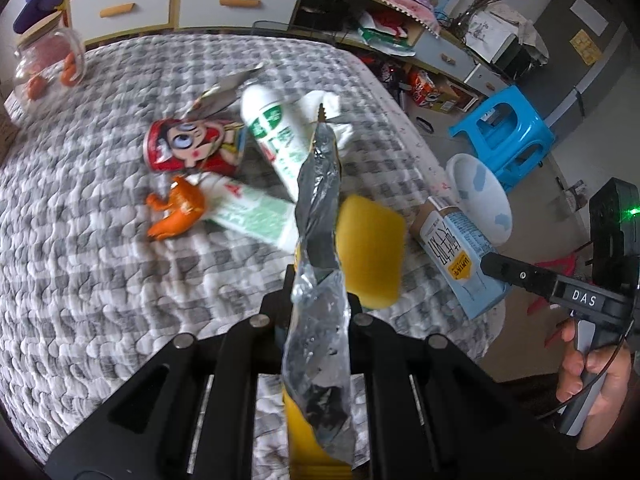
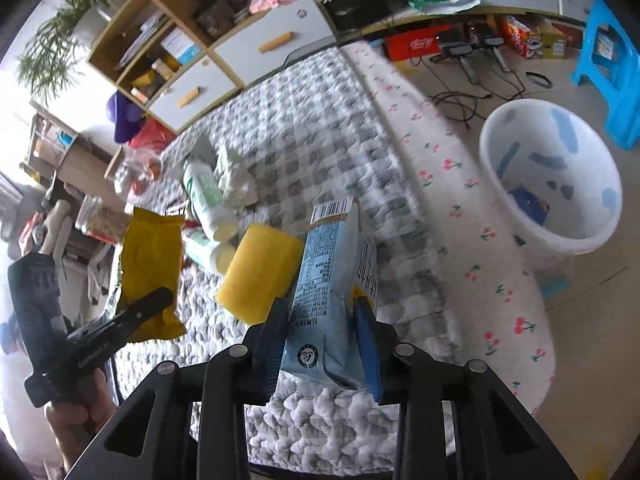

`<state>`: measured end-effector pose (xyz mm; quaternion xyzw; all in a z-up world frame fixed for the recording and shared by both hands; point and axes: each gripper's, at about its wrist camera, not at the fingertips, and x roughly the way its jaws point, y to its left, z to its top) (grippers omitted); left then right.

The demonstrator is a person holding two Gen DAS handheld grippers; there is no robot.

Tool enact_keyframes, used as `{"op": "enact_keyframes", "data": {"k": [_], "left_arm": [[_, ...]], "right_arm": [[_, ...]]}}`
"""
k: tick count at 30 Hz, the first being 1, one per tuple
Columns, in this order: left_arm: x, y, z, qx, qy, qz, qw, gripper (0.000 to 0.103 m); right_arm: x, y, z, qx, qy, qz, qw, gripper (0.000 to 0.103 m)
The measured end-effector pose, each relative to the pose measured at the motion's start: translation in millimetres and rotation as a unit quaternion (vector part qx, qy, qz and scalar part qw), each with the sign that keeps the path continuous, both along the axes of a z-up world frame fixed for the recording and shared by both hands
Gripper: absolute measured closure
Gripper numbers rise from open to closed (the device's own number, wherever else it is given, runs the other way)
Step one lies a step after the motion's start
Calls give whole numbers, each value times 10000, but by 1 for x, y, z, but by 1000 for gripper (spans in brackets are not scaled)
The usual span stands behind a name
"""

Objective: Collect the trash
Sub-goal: 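Carry the bag and carton over the white bin and release both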

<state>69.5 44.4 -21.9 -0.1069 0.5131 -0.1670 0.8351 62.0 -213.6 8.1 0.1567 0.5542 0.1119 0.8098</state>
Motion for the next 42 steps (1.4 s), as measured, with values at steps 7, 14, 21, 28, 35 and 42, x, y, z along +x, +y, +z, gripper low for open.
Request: {"op": "enact_keyframes", "data": {"k": [7, 14, 21, 28, 35, 42], "left_arm": [[10, -23, 4, -41, -67, -156, 9998, 91], [21, -50, 8, -106, -126, -357, 9992, 91], [29, -60, -2, -44, -10, -404, 9992, 91], [27, -66, -7, 18, 47, -405, 9992, 91], [32, -86, -3, 31, -26, -491, 9988, 91], [45, -117, -1, 138, -99, -638, 9978, 91]], "right_arm": [[2, -27, 11, 123, -145, -294, 9994, 69], [5, -49, 14, 152, -144, -478, 9986, 69], [12, -40, -22, -183, 592, -273, 9977, 69], [15, -25, -12, -649, 166, -32, 9977, 70], [17, -53, 5, -523, -115, -409, 9977, 70], [26, -100, 20, -576, -360, -978, 9929, 70]]}}
